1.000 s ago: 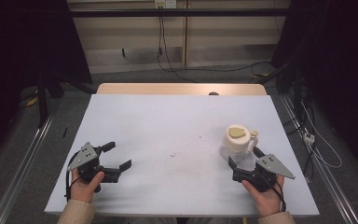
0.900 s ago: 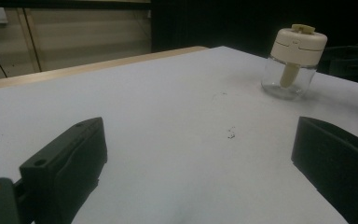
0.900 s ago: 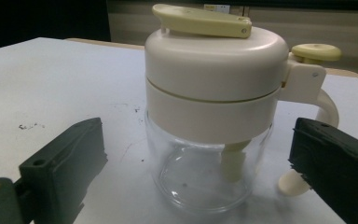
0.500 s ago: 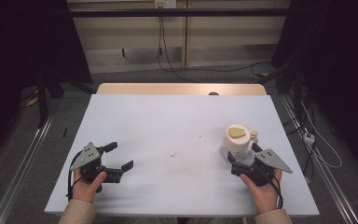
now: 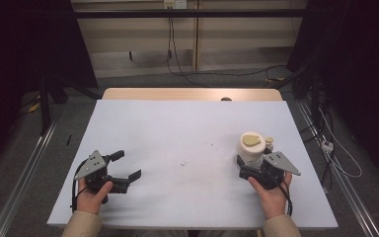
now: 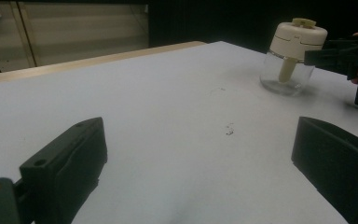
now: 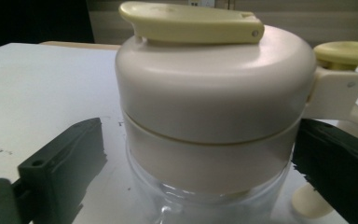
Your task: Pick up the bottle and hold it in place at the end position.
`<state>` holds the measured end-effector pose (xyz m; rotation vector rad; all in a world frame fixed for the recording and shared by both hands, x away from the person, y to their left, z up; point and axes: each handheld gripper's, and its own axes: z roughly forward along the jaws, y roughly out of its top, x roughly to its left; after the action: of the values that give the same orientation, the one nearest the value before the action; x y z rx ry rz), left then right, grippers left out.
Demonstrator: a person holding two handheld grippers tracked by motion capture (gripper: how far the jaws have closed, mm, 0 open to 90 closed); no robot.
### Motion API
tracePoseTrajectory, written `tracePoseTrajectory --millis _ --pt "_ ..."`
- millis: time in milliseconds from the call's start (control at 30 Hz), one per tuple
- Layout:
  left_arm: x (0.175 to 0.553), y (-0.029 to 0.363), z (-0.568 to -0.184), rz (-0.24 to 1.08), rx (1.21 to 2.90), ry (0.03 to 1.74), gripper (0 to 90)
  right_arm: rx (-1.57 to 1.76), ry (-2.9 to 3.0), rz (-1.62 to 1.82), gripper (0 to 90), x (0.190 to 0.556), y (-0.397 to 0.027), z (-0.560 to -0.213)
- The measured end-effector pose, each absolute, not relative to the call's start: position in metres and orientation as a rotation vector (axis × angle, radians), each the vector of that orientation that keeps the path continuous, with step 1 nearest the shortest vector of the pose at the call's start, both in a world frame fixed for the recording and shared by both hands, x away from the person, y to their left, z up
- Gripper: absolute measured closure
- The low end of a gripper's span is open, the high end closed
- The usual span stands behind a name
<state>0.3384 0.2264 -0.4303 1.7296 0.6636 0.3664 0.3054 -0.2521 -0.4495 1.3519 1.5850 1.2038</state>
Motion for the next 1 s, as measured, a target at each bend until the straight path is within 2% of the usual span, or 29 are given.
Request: tracePoseTrajectory --millis 1000 --pt "0.339 0.226 -0.431 0.356 1.726 0.668 3.2 1.411 1.602 1.181 5.1 0.337 -0.25 -0.452"
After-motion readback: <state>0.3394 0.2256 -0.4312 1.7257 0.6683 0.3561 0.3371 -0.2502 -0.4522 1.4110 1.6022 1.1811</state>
